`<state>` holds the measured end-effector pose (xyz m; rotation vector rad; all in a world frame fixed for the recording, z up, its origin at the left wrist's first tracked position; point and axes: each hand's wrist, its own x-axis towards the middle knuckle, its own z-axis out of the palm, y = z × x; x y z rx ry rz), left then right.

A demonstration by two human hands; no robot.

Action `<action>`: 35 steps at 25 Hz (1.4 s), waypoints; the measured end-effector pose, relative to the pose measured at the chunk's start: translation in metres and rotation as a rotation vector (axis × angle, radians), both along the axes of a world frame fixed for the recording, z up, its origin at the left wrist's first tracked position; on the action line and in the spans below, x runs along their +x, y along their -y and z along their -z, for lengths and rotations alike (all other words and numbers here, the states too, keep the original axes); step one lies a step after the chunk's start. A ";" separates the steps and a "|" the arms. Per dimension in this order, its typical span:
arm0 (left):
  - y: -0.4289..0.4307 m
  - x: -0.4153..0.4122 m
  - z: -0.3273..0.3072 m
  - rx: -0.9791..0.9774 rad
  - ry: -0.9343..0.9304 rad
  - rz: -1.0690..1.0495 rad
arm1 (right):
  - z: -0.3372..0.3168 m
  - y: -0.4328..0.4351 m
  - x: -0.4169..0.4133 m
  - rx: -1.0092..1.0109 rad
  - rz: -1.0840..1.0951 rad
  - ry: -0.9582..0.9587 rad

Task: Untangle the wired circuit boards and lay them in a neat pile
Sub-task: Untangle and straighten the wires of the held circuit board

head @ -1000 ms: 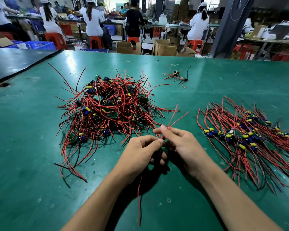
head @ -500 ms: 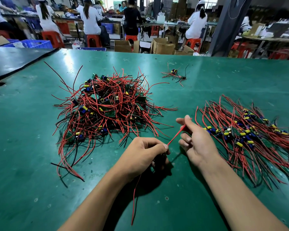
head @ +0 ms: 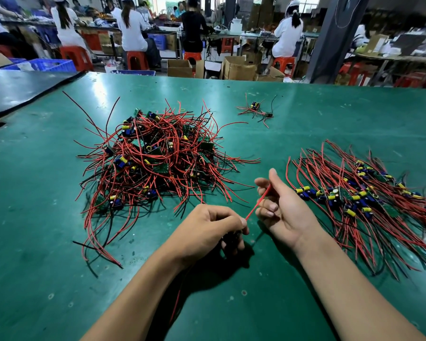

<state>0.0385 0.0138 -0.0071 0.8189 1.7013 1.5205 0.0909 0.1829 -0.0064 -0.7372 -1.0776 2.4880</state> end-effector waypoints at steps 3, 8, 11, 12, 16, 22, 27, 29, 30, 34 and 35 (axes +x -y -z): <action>-0.004 -0.001 0.004 0.057 0.096 -0.138 | 0.001 0.001 0.001 0.147 -0.021 0.045; -0.005 -0.007 0.002 0.172 0.303 -0.287 | 0.006 0.009 -0.001 0.387 -0.046 0.121; 0.001 -0.014 -0.002 0.307 0.417 -0.289 | 0.011 0.016 0.003 0.733 -0.075 0.140; 0.002 -0.015 -0.004 0.363 0.426 -0.293 | 0.012 0.018 0.004 0.912 -0.089 0.144; 0.006 -0.013 -0.012 0.495 0.440 -0.310 | 0.012 0.036 0.008 1.241 -0.159 0.057; 0.004 -0.012 -0.011 0.497 0.483 -0.338 | 0.008 0.051 0.010 1.153 -0.131 -0.081; 0.002 -0.010 -0.006 0.436 0.409 -0.312 | -0.006 0.048 0.006 0.447 -0.109 -0.199; 0.003 -0.011 -0.004 0.421 0.439 -0.281 | -0.013 0.040 0.010 0.250 -0.243 -0.197; 0.003 -0.012 -0.004 0.412 0.468 -0.275 | -0.015 0.035 0.013 0.218 -0.318 -0.178; 0.007 -0.010 -0.010 0.317 0.563 -0.183 | -0.015 0.028 0.018 0.267 -0.453 -0.078; 0.008 -0.009 -0.010 0.301 0.554 -0.152 | -0.014 0.027 0.018 0.277 -0.452 -0.069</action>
